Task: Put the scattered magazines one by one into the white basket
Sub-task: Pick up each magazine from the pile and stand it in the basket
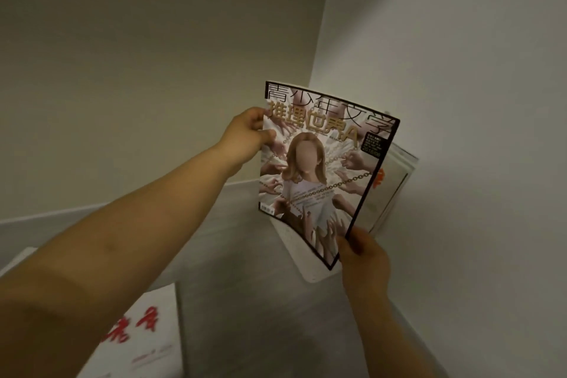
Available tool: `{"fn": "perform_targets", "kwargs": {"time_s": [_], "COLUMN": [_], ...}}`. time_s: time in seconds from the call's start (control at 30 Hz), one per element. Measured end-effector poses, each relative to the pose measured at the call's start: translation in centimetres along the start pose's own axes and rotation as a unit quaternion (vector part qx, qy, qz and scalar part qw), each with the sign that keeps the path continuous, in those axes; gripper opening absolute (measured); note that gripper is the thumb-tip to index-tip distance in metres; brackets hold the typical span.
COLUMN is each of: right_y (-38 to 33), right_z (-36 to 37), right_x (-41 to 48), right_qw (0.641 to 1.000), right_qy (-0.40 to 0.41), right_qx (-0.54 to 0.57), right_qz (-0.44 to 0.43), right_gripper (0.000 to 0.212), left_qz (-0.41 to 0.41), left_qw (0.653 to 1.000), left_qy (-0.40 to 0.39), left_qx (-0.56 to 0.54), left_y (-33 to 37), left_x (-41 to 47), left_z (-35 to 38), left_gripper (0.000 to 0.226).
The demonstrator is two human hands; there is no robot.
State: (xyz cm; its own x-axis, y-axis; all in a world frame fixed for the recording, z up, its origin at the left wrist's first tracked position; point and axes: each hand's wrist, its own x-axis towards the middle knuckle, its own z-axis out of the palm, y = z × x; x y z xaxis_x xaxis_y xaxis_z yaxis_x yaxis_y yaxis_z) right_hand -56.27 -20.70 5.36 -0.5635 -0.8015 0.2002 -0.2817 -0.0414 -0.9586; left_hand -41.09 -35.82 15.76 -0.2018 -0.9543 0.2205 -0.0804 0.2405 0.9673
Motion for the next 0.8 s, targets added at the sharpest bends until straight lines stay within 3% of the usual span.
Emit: {"fn": "perform_targets", "kwargs": {"time_s": [0.2, 0.4, 0.6, 0.8], "right_y": [2.2, 4.4, 6.5, 6.8], "right_z": [-1.2, -0.1, 1.0, 1.1], "right_x": [4.3, 5.7, 6.5, 7.2], "right_qw": [0.999, 0.998, 0.991, 0.991], "right_qy": [0.034, 0.056, 0.027, 0.033], "right_qx": [-0.027, -0.03, -0.126, -0.133], "right_qz": [0.01, 0.015, 0.019, 0.006], "right_gripper": [0.013, 0.028, 0.018, 0.031], "left_qz": [-0.023, -0.064, -0.111, -0.135], "left_qw": [1.0, 0.998, 0.992, 0.989], "left_qy": [0.0, -0.001, -0.043, -0.029], "left_qx": [0.0, 0.004, 0.05, 0.048], "left_y": [-0.9, -3.8, -6.9, -8.6], "left_x": [3.9, 5.6, 6.3, 7.5], "left_z": [4.8, 6.6, 7.9, 9.3], "left_gripper": [0.039, 0.035, 0.033, 0.041]}}
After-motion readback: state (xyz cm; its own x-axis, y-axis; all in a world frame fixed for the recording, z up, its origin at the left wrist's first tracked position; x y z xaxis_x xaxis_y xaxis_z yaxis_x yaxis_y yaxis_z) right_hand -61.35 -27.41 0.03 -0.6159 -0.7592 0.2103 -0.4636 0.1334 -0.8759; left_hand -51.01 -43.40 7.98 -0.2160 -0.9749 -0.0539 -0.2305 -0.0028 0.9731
